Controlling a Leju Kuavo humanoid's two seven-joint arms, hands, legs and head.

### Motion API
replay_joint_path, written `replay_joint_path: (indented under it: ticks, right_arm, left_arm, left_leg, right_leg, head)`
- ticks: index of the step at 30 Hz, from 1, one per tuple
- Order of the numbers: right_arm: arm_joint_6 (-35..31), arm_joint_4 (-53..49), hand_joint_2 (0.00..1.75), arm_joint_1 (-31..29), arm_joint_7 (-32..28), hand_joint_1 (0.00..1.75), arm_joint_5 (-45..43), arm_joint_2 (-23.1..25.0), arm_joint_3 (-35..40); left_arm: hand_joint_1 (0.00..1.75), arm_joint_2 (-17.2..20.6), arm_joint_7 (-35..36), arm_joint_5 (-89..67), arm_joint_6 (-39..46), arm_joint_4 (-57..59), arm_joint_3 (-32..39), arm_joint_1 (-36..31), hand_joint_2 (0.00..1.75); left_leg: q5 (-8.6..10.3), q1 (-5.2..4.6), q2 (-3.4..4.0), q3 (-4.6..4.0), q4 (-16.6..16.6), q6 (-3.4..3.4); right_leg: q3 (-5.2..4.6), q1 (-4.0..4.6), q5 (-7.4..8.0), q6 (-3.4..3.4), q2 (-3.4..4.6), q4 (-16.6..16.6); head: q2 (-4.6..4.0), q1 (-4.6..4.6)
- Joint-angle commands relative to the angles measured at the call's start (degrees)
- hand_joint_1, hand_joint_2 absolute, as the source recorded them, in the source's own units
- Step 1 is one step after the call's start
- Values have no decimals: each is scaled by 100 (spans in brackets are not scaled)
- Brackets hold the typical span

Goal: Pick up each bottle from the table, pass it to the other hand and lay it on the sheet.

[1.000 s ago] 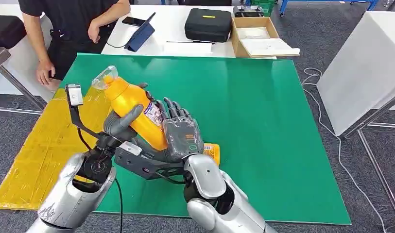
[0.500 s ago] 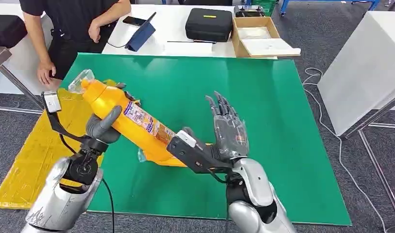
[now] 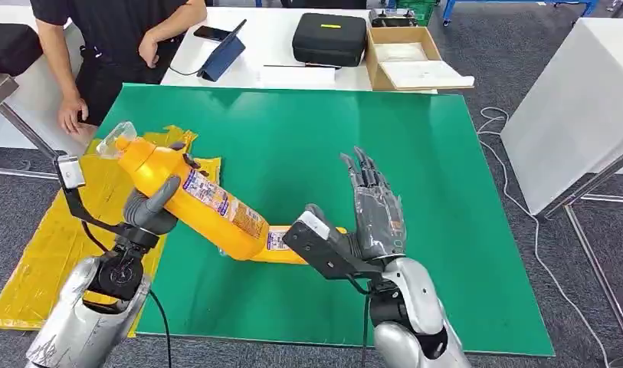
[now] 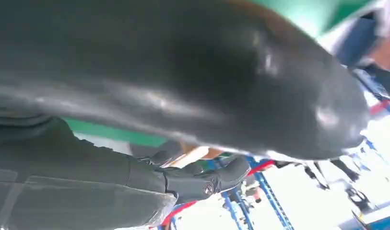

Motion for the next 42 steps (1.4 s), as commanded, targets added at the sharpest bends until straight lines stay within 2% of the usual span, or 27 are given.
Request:
replay_joint_path:
  ticks: [1,5,8,10,14,16,23,24,25,30,33,35,38,42]
  right_arm:
    - [-274,-927,0,627,-1580,0,-2641,-430,-1056]
    - [-232,-1173,0,954,-2039,0,-2516,-540,-1712]
    - [-218,-1178,0,1034,-2054,0,-2166,-638,-1861]
    - [-195,-1126,0,1117,-2106,0,-1829,-789,-1932]
    - [-380,-633,0,1167,-2457,0,-2179,-1486,-1886]
    - [-426,-451,0,1091,-2630,0,-2455,-1669,-1803]
    - [-438,-468,0,1047,-2621,0,-2458,-1662,-1750]
    - [-420,-469,0,1004,-2580,0,-2500,-1737,-1667]
    - [-415,-411,0,950,-2575,0,-2584,-1774,-1615]
    - [-458,-127,0,682,-2670,0,-2834,-1998,-1238]
    - [-468,-119,0,615,-2656,0,-2855,-2070,-1109]
    - [-475,-114,0,614,-2642,0,-2862,-2107,-1048]
    - [-498,-128,0,691,-2652,0,-2854,-2137,-1004]
    - [-504,-118,0,717,-2652,0,-2852,-2145,-996]
  left_arm:
    - [175,283,-718,-1553,667,165,361,-200,175]
    - [175,501,-1373,-3844,1628,114,601,-285,175]
    - [175,572,-1325,-4270,1736,83,666,-252,175]
    - [175,652,-1413,-5188,2111,98,633,-187,175]
    - [175,905,-1506,-6723,2662,505,538,-45,175]
    - [175,1016,-1494,-7469,2948,827,416,-5,175]
    - [175,1000,-1532,-7488,2985,912,404,-24,175]
    - [175,997,-1374,-7500,2883,977,371,-39,175]
    - [175,996,-1281,-7512,2799,1146,313,-65,175]
    - [175,981,-1409,-8350,3402,2458,-257,-318,175]
    - [162,868,-1315,-8746,3585,3010,-579,-521,175]
    - [161,729,-1210,-9102,3738,3480,-881,-717,175]
    - [161,589,-1179,-9356,3973,3834,-1129,-854,175]
    - [164,642,-1163,-9621,4157,3902,-1247,-895,175]
  left_leg:
    - [-5,9,-15,9,4,-16]
    - [-1,8,-26,6,7,-18]
    - [1,5,-15,-2,4,-10]
    - [-2,9,-21,8,6,-20]
    - [-2,9,-18,17,-2,-15]
    - [-2,5,-10,32,-12,-16]
    - [1,2,-13,14,-5,-17]
    - [0,0,-14,13,-4,-16]
    - [0,2,-12,18,-5,-19]
    - [2,-4,-5,26,-13,-14]
    - [5,-2,-16,27,-14,-19]
    - [7,0,-26,25,-12,-20]
    - [4,-2,-27,16,-7,-11]
    - [3,-2,-28,13,-4,-12]
  right_leg:
    - [20,10,-4,-9,-19,-8]
    - [16,9,-5,-10,-30,-5]
    - [2,6,0,-6,-15,-5]
    - [17,10,-4,-11,-26,-7]
    - [25,10,-1,-7,-19,-18]
    - [38,7,3,-8,-11,-26]
    - [19,7,3,-10,-15,-17]
    - [17,5,0,-9,-16,-13]
    - [22,6,1,-11,-16,-16]
    - [26,1,4,-8,-7,-18]
    - [31,2,4,-11,-20,-21]
    - [31,5,4,-11,-30,-22]
    - [22,2,1,-5,-29,-16]
    - [20,3,-1,-6,-31,-15]
  head:
    - [0,-2]
    - [0,-2]
    - [0,0]
    - [0,-2]
    - [0,0]
    - [0,-4]
    - [0,-2]
    - [0,-2]
    - [0,0]
    - [0,-2]
    - [0,-2]
    - [0,-2]
    - [0,0]
    - [0,-2]
